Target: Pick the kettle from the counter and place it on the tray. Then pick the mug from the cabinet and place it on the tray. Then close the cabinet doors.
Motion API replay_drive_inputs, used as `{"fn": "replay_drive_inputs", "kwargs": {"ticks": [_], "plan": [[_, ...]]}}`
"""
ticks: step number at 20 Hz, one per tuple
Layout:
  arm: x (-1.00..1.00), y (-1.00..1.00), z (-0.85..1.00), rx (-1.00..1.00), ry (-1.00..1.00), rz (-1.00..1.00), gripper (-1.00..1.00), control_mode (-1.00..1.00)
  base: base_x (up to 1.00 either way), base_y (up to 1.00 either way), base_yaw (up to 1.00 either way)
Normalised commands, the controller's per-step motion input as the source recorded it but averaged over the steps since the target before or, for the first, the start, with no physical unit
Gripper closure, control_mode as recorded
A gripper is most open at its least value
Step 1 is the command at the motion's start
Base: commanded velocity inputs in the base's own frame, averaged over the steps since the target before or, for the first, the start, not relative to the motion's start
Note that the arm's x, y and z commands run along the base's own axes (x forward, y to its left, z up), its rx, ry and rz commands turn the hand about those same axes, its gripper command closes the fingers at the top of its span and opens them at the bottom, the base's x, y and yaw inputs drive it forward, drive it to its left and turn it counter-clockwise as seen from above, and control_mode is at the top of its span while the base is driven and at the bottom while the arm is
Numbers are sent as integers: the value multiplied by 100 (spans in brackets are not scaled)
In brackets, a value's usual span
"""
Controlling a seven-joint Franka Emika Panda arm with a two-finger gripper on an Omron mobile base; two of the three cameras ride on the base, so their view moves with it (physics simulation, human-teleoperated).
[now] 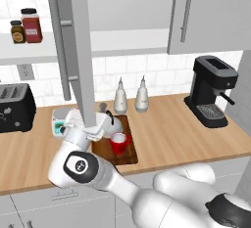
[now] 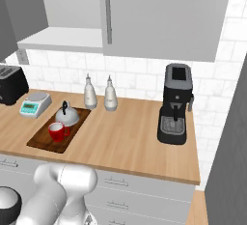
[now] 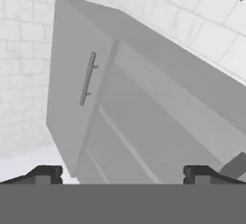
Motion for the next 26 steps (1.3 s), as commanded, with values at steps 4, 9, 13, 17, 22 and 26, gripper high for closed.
{"fn": "replay_drive_inputs", "kwargs": {"ticks": [4, 9, 13, 17, 22, 26], "plan": [[36, 36, -23, -6, 23, 3, -100, -100, 0, 0, 0], [42, 18, -26, -12, 21, 6, -100, -100, 0, 0, 0], [4, 31, -5, -28, 9, 0, -100, -100, 0, 0, 0], [0, 29, -1, -24, 10, 0, -100, -100, 0, 0, 0], [3, 31, -12, -21, 11, 0, -100, -100, 0, 0, 0], [8, 28, -16, -13, 10, 0, -100, -100, 0, 0, 0]]}}
